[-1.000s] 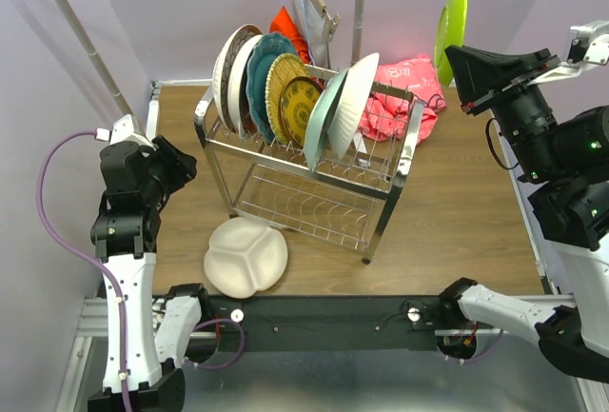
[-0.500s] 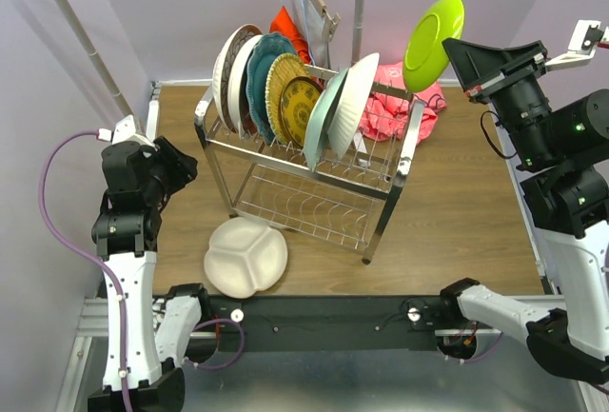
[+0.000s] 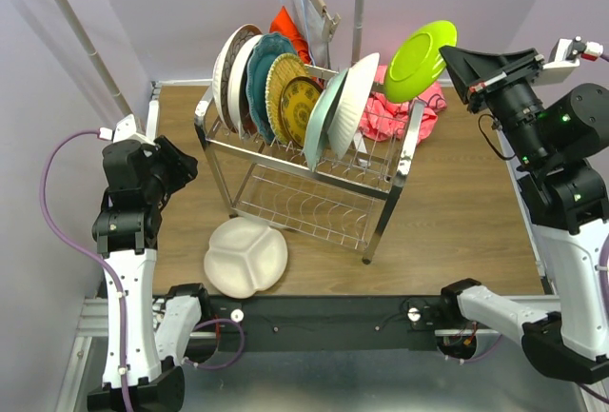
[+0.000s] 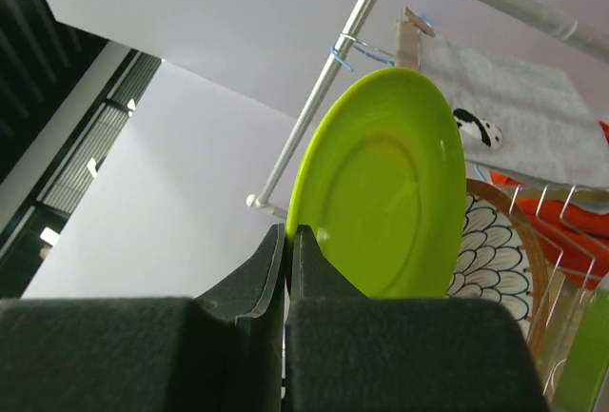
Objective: Load the plates into the dish rack
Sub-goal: Insert the plate into the dish rack
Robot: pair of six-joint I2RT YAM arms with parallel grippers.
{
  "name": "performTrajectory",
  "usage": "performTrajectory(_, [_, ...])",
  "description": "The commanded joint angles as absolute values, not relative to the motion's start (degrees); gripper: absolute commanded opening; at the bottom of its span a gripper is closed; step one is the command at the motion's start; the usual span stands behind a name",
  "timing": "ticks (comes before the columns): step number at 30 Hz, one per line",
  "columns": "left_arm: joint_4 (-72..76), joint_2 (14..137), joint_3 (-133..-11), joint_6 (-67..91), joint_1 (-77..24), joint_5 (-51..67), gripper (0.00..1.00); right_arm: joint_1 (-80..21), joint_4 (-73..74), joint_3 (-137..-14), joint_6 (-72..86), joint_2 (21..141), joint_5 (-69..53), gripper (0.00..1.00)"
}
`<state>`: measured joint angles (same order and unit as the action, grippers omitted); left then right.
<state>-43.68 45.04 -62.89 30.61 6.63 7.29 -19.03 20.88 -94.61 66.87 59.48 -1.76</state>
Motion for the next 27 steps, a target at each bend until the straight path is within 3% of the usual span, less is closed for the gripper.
performTrajectory(1, [-43.07, 44.30, -63.02, 29.88, 6.59, 7.47, 0.57, -18.37, 25.30, -95.01, 72.24, 60.11, -2.90, 0.01])
performTrajectory(27, [-41.13, 45.79, -61.26, 29.71, 6.50, 7.29, 0.57, -19.60, 34.63, -100.10, 78.31, 67.50, -8.79, 0.01])
